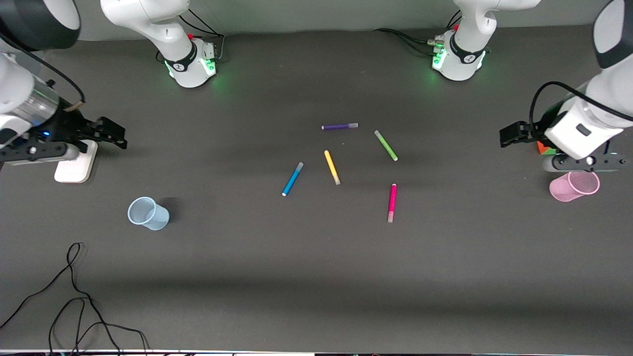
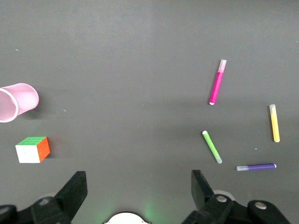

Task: Place pink and blue markers in matching cups
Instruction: 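Move the right gripper over the blue marker and lower it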

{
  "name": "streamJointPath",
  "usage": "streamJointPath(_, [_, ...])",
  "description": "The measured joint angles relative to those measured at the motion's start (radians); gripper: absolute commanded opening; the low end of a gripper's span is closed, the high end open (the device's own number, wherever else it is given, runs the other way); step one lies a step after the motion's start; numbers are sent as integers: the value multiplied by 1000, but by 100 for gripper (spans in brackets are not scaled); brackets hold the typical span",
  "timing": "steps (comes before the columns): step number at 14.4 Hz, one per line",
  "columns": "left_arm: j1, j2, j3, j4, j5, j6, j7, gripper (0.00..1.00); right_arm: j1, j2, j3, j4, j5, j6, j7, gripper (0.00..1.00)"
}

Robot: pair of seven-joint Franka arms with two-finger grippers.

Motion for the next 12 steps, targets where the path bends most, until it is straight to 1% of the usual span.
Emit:
streamJointPath(3, [-17,2,0,0,0,1,-13,99,38,32,2,23,1,1,29,100])
streamJointPath(6, [-16,4,4,0,1,1,-13,99,116,72,4,48,3,1,134,100])
streamJointPath(9, [-5,7,15,0,2,1,23,99,227,175,8,122,21,7,294,100])
streamJointPath(12, [23,9,21,0,3,1,64,99,296,312,10,228,60,15,404,100])
